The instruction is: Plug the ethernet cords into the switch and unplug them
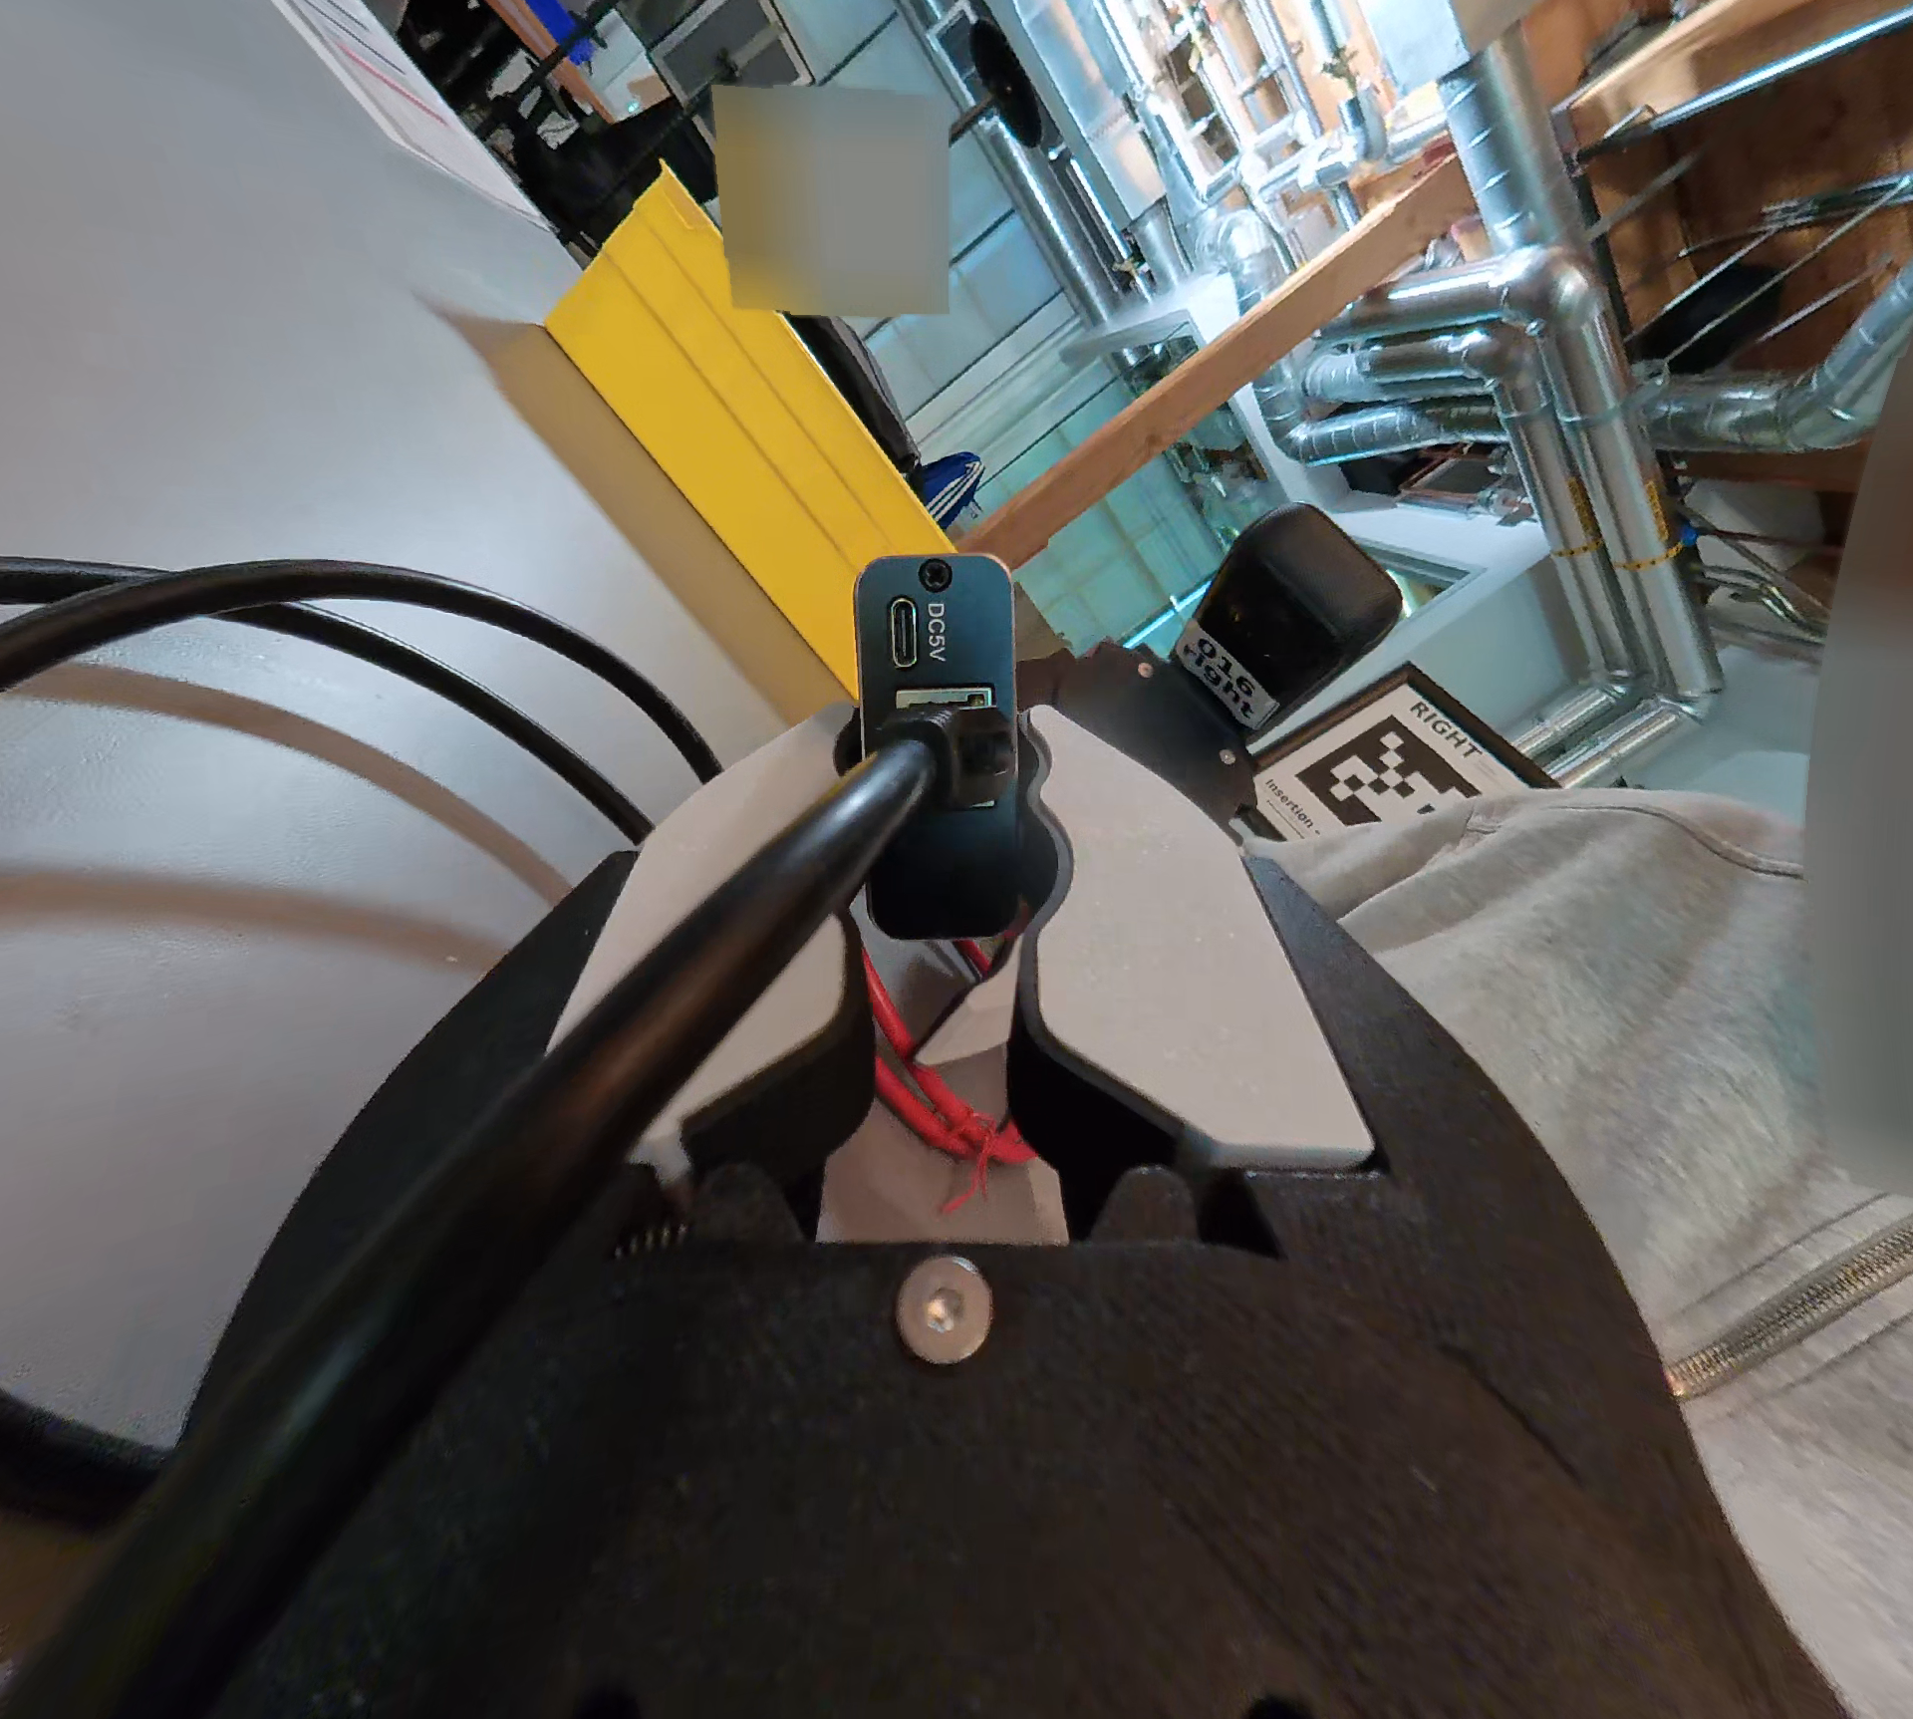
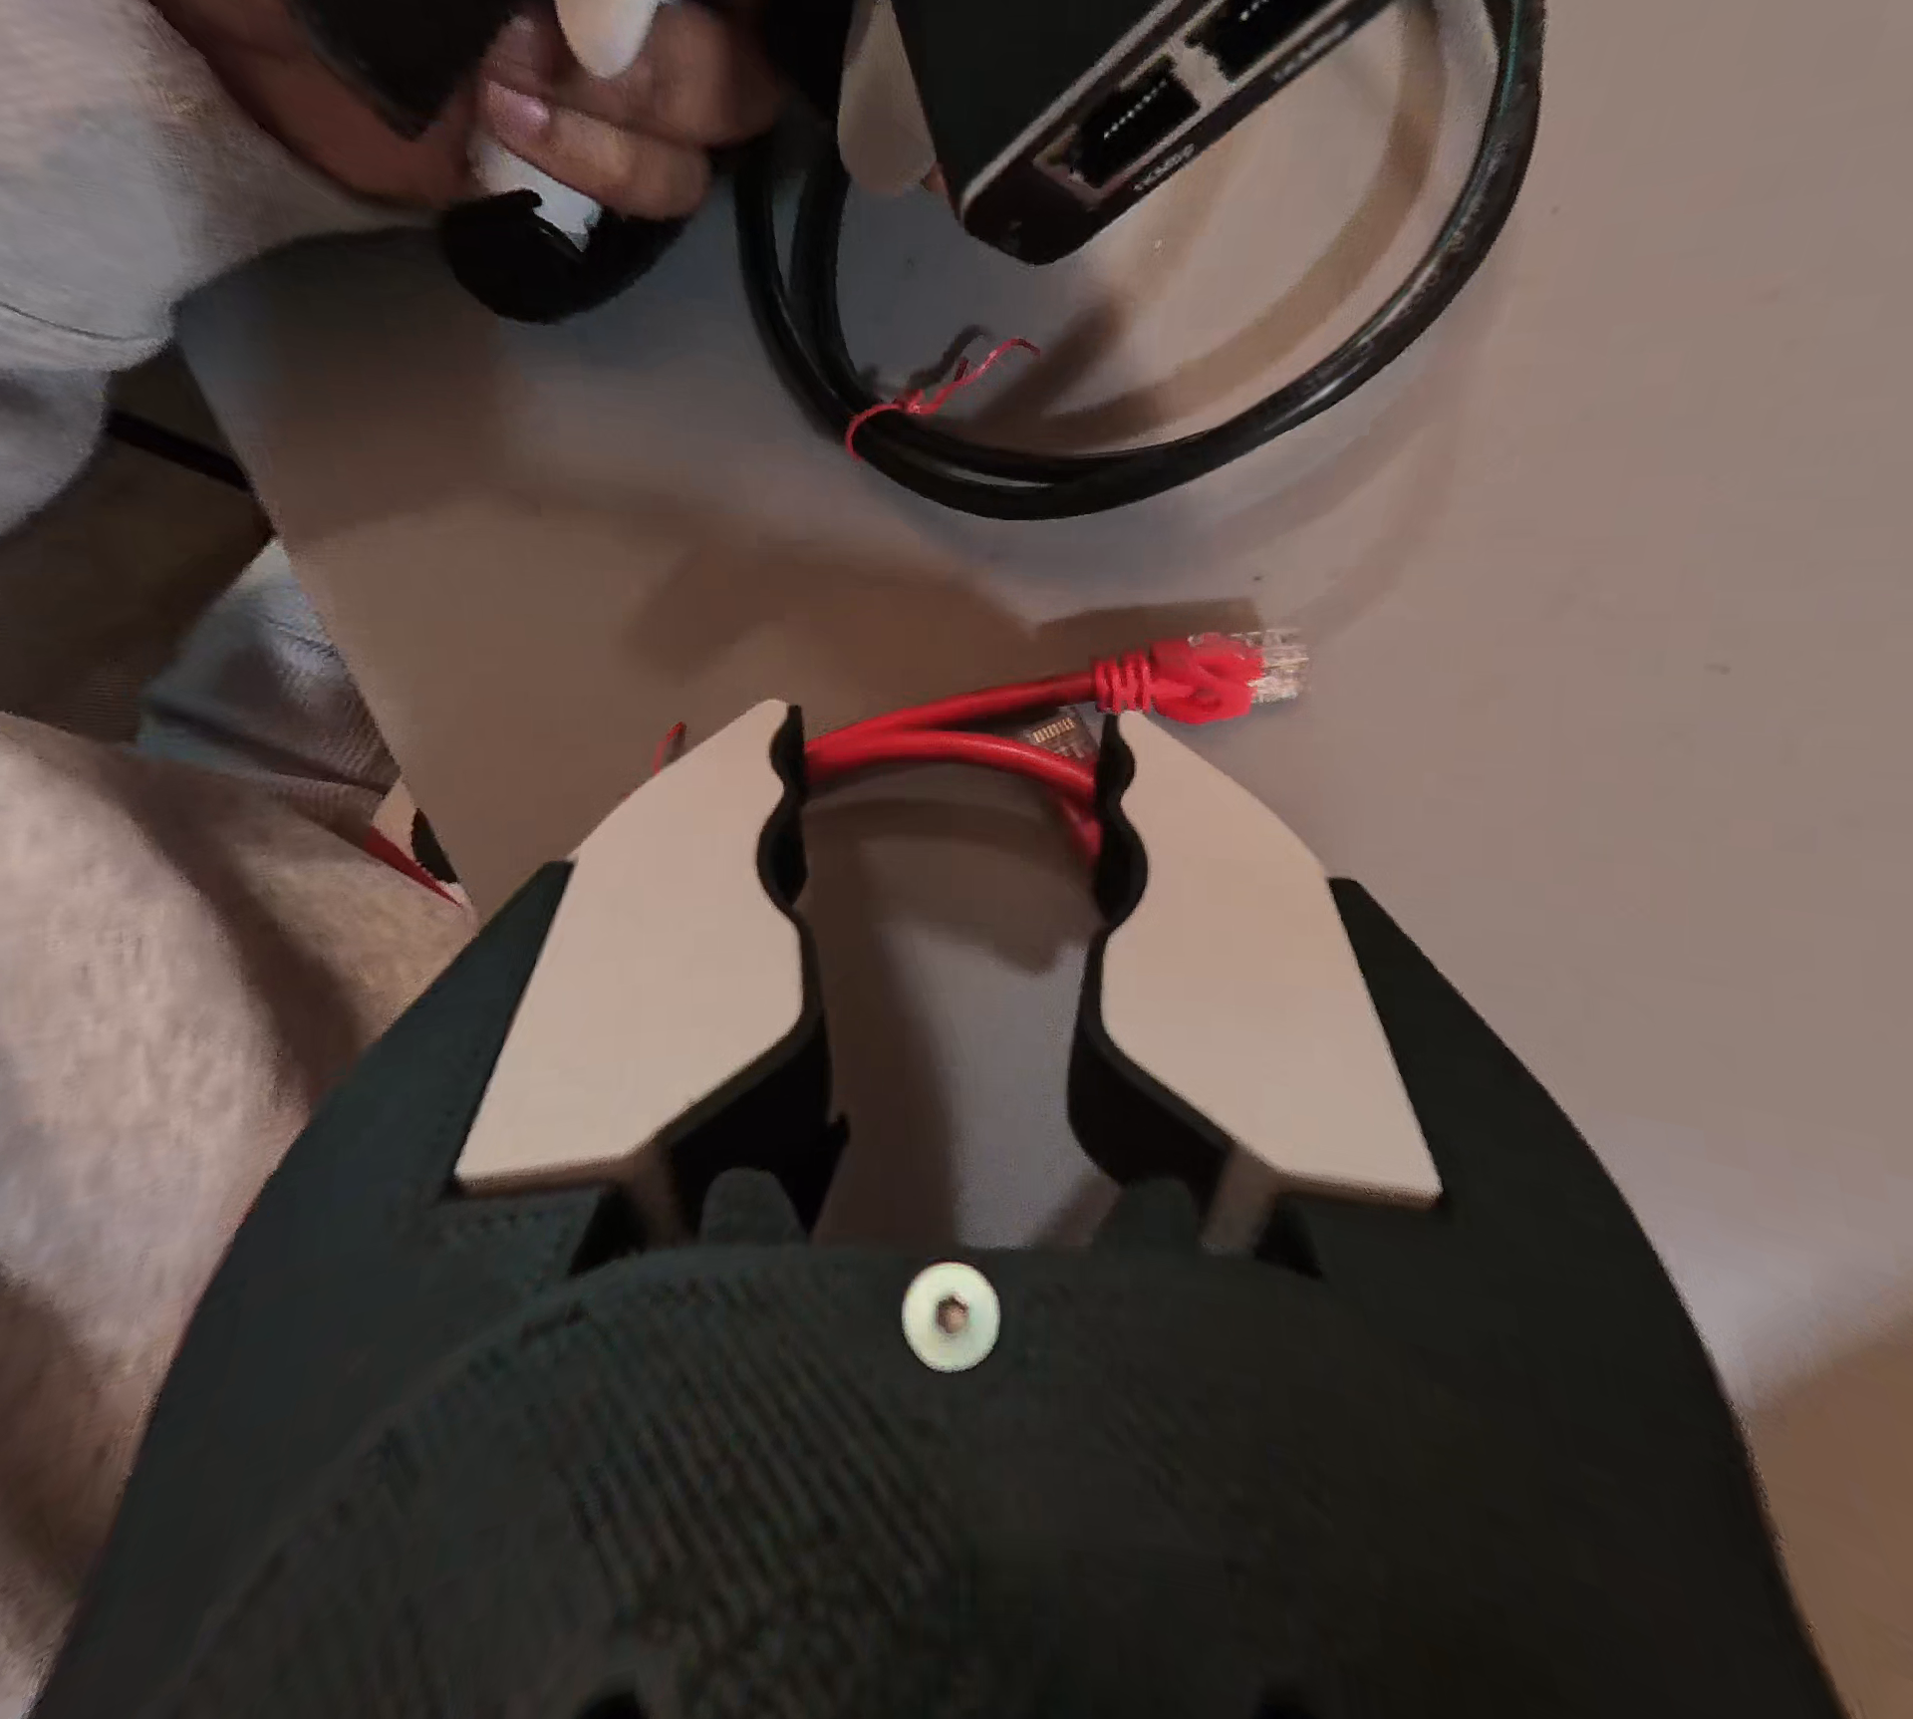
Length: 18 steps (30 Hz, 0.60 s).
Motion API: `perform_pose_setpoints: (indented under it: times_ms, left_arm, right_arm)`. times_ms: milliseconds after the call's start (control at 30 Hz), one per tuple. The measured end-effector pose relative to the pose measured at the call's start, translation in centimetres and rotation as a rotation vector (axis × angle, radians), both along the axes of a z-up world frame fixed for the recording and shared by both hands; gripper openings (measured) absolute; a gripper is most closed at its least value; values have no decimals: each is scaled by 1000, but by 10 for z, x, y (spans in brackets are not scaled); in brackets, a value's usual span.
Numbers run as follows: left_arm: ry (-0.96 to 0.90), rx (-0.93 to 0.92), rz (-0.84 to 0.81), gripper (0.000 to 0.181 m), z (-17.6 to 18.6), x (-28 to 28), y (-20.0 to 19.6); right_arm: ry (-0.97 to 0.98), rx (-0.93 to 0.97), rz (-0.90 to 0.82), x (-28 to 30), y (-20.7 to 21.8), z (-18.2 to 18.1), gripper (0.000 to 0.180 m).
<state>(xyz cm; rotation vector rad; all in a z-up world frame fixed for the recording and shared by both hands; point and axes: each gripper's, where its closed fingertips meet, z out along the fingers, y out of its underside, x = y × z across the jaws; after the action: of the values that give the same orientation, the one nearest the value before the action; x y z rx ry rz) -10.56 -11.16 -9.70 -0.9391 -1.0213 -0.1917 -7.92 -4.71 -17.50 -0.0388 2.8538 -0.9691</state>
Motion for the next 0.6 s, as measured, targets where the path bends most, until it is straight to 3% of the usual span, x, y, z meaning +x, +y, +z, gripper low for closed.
perform_pose_setpoints:
  times_ms: [133, 333, 433, 533, 600]
  left_arm:
    - [0, -6, -1, 23, 0, 0, 1]
    - [2, 16, 10, 24, 1, -1, -2]
    - [1, 10, 11, 24, 1, -1, -2]
    - [0, 2, 10, 24, 0, -1, -1]
    - [-1, 3, 11, 24, 0, -1, -1]
  right_arm:
    - [34, 18, 29, -6, 0, -4, 46]
    - [70, 45, 323, -4, 18, -8, 43]
    - [233, -21, 494, -9, 29, -4, 33]
    - [364, -50, 434, -25, 30, 8, 32]
    - [295, -68, 345, -25, 28, 20, 31]
